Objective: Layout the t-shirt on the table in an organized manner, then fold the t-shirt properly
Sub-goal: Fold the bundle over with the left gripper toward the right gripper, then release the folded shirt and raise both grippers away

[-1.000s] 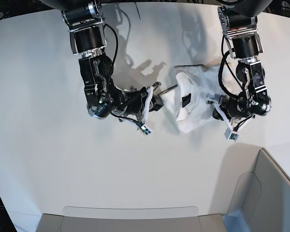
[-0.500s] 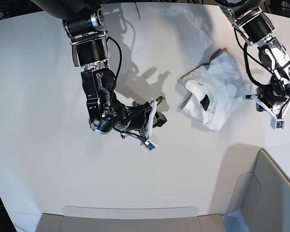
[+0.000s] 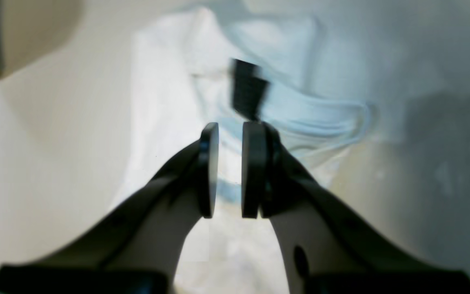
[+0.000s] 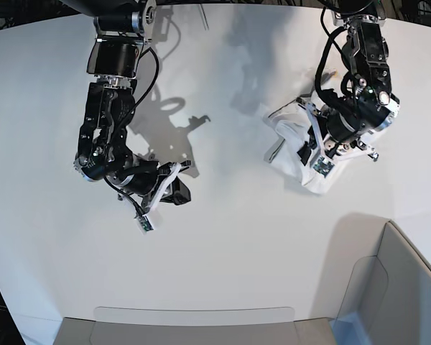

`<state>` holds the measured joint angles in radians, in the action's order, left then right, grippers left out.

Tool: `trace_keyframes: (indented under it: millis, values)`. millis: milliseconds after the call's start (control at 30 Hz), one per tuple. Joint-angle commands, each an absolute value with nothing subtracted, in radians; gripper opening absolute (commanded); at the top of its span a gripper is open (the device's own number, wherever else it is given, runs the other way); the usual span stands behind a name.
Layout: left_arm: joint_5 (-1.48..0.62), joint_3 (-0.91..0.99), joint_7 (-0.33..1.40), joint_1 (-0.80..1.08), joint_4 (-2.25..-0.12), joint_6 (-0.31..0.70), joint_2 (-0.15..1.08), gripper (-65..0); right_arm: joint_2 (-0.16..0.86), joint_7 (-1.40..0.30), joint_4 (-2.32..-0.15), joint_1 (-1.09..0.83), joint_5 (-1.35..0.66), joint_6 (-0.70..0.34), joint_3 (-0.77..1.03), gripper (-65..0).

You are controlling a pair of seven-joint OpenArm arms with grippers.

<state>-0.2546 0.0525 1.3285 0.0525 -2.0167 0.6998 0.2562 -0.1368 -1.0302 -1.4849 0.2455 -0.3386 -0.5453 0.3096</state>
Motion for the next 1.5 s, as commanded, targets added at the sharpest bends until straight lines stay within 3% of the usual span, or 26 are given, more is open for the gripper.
trace_keyframes:
  millis: [0,200,367,700,1000,1233,1467]
  values:
    - [-0.254,0.036,1.303,0.065,-2.035,0.698,0.265,-55.2,-0.14,-1.009,-1.511,0.26,-0.36,-0.55,0.335,-65.0]
    - [-0.257,0.015,1.262,0.131,-2.035,0.698,0.268,-55.2,-0.119,-1.009,-1.514,0.225,-0.36,-0.55,0.4,-65.0]
    - [-0.252,-0.108,1.256,0.133,-2.008,0.698,0.268,-55.2,-0.116,-1.009,-1.514,0.213,-0.366,-0.55,0.398,-65.0]
    - [-0.252,-0.17,1.141,0.027,-1.778,0.698,0.266,-55.2,-0.116,-1.013,-1.515,0.206,-0.366,-0.55,0.398,-65.0]
    - [-0.252,-0.079,1.124,-0.085,-1.627,0.698,0.266,-55.2,-0.114,-1.013,-1.595,0.168,-0.366,-0.55,0.397,-65.0]
    - [-0.252,-0.074,0.99,-0.159,-1.488,0.698,0.266,-55.2,-0.114,-1.013,-1.601,0.159,-0.366,-0.55,0.397,-65.0]
    - [-0.251,0.101,0.891,-0.248,-1.279,0.698,0.268,-55.2,-0.113,-1.013,-1.646,0.131,-0.366,-0.55,0.397,-65.0]
